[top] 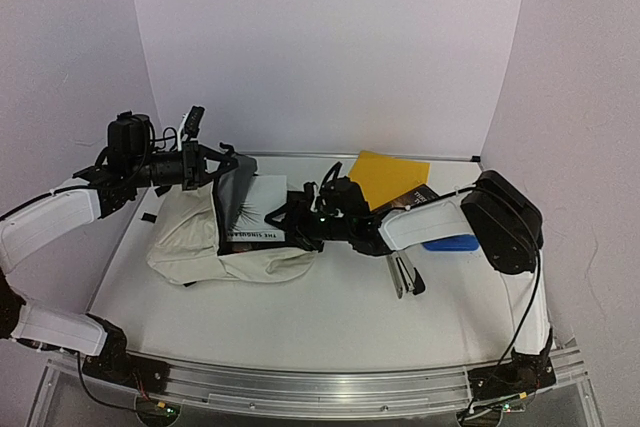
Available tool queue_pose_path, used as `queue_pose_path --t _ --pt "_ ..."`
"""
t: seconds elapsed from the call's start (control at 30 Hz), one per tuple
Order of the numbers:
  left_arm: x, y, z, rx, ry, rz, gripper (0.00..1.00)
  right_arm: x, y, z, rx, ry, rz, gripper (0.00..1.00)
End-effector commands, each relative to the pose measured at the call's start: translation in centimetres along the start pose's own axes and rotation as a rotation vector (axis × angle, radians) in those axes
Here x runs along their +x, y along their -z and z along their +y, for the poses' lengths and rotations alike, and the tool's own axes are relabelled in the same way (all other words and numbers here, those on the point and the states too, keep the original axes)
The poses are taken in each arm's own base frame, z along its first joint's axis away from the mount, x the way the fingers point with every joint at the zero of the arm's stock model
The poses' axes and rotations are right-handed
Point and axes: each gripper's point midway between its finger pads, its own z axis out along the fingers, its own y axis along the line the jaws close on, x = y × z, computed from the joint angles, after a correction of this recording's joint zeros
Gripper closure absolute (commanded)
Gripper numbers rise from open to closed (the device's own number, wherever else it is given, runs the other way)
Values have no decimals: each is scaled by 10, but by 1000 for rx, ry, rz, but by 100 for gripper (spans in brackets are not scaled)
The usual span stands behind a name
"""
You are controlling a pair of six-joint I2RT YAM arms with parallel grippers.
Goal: Pack the student bag
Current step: Place the book in the student bag.
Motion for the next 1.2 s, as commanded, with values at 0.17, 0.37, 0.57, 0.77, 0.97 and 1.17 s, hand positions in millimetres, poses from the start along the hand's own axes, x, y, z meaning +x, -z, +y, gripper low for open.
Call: queue_pose_path --t 0.17,0.37,0.57,0.77,0.97,1.17 --pt "-35 8 -37 61 -123 -116 100 -47 51 2 144 191 -153 14" --pt "-34 7 -35 65 -113 -109 100 -42 44 -2 175 242 -94 23" --pt "-31 3 -28 52 -101 -99 100 -30 23 -3 131 239 -13 44" --pt "-28 -6 -22 66 -87 -59 100 -23 5 7 68 256 30 51" --pt "-24 -14 -18 79 -79 -26 100 -11 -16 12 0 241 74 61" --pt "-15 -27 -17 99 -83 34 100 0 -32 37 -142 232 103 65"
